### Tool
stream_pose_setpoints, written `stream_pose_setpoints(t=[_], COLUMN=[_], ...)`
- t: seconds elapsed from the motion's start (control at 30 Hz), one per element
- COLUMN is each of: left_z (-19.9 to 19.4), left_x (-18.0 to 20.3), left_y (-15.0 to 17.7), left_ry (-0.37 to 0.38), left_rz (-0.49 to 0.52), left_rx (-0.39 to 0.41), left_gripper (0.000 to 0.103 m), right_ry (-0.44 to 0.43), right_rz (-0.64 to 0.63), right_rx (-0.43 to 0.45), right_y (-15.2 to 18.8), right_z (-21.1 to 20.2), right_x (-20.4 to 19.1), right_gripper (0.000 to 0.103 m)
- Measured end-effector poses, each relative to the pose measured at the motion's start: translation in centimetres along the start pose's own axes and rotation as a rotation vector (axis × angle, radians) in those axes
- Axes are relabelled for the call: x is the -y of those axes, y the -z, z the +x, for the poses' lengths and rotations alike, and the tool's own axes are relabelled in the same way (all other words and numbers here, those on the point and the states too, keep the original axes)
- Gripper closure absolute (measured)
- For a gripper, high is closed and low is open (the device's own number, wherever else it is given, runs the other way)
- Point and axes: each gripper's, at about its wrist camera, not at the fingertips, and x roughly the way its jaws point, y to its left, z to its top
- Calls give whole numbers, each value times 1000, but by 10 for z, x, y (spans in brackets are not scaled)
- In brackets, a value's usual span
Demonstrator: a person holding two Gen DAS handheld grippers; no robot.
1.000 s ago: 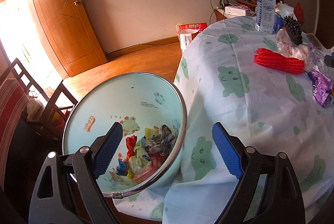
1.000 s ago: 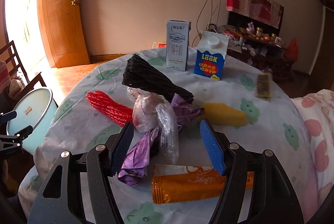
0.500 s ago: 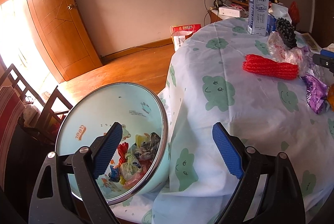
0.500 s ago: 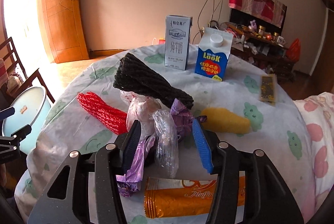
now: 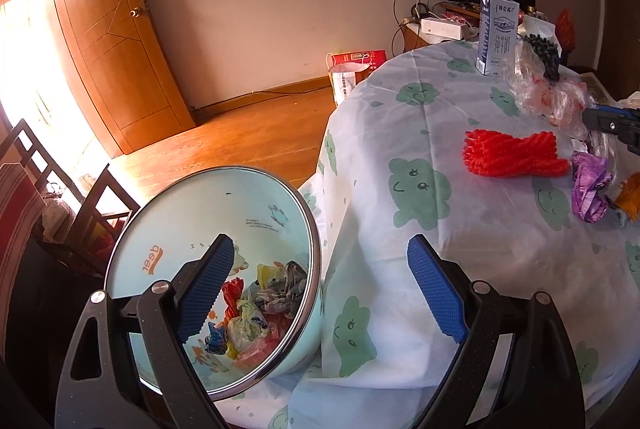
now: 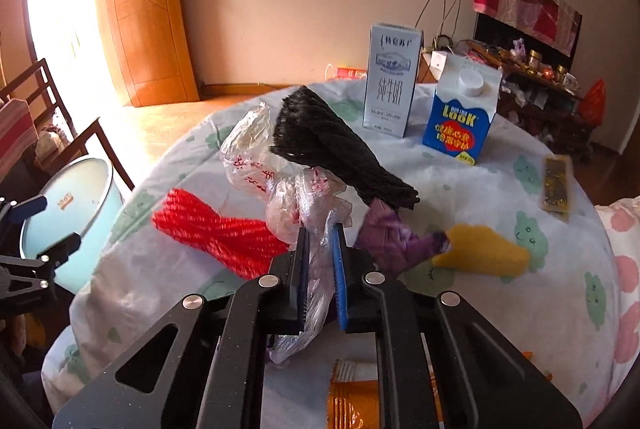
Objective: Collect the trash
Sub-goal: 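Lift the clear bag with the right tool while the left grasps the red mesh bag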
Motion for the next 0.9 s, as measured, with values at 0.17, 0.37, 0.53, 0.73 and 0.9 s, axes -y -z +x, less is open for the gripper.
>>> stream_pose_setpoints(t=[0.17,0.37,0.53,0.73,0.9], left_z=[-7,-7,9,35,51], left_x=[15,42,71,94,107], left_y=[-9,-27,-45,-52,-46], left_ry=[25,59,88,147,222], left_rz=[21,50,83,84,98], left_rx=[28,53,44,-34,-106], left_gripper=[16,17,17,38,93], right_ry=[-32,29,124,205,216], right_rz=[9,70,149,213,252], right_rx=[107,189,174,135,87], right_y=[-11,-6,21,45,67], right_z=[-39,-79,-92,-86,-73], right_x=[-3,26,76,119,139], right_gripper=[91,91,91,91,91])
